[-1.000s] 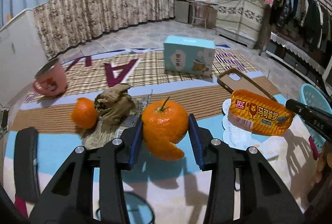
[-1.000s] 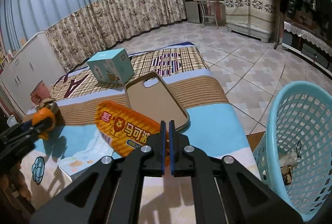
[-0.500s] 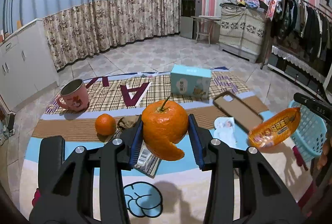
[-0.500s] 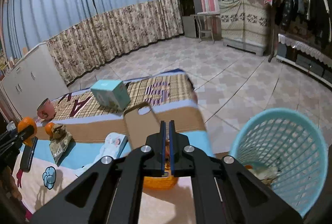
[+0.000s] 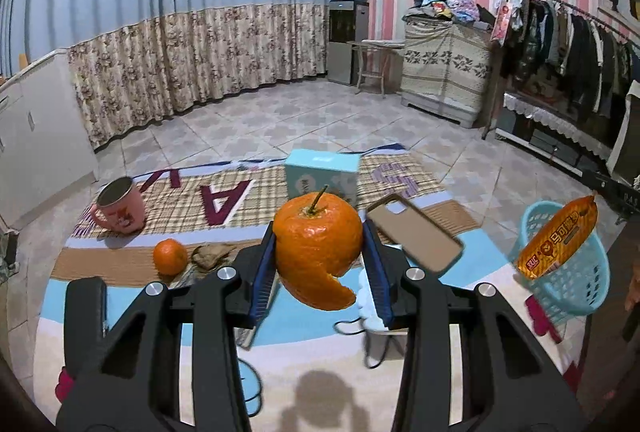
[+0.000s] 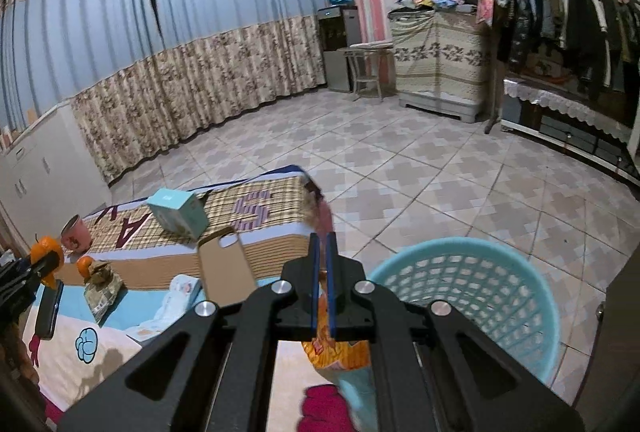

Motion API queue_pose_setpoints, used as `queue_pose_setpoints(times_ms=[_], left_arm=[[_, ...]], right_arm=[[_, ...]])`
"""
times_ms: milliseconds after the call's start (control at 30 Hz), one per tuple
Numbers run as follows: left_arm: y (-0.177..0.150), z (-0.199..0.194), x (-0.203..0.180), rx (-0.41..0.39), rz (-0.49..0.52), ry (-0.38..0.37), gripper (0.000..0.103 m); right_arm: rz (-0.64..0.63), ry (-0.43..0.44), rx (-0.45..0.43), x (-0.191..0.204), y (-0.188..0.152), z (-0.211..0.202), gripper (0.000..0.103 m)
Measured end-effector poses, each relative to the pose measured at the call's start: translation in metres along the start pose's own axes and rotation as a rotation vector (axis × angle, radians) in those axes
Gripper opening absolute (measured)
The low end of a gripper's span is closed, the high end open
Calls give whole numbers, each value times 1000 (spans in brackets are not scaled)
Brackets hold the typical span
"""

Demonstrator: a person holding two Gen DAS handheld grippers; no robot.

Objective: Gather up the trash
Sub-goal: 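Carry the orange and snack packet to the blue basket and release both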

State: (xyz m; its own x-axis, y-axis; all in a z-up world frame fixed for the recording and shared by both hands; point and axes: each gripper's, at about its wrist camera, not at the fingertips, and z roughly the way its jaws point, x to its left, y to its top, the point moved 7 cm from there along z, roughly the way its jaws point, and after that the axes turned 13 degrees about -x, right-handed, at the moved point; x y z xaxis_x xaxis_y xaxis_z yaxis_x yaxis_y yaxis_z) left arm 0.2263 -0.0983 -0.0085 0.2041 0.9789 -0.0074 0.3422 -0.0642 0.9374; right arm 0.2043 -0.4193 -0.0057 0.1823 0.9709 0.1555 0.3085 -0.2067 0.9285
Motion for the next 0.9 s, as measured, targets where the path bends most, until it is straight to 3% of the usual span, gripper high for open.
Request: queue_pose_setpoints(times_ms=[367,667,900], left_arm=[[8,13,-67,-11,25,-94,40],[-21,33,-158,27,59,-218,40],[-43,46,-222,50,71,-308,40]], right_arm=[[41,-99,-17,-78,1,-22,3],[56,-160,2,-136,-15,-22,3],[44,-160,25,-153,-28,-10,3]])
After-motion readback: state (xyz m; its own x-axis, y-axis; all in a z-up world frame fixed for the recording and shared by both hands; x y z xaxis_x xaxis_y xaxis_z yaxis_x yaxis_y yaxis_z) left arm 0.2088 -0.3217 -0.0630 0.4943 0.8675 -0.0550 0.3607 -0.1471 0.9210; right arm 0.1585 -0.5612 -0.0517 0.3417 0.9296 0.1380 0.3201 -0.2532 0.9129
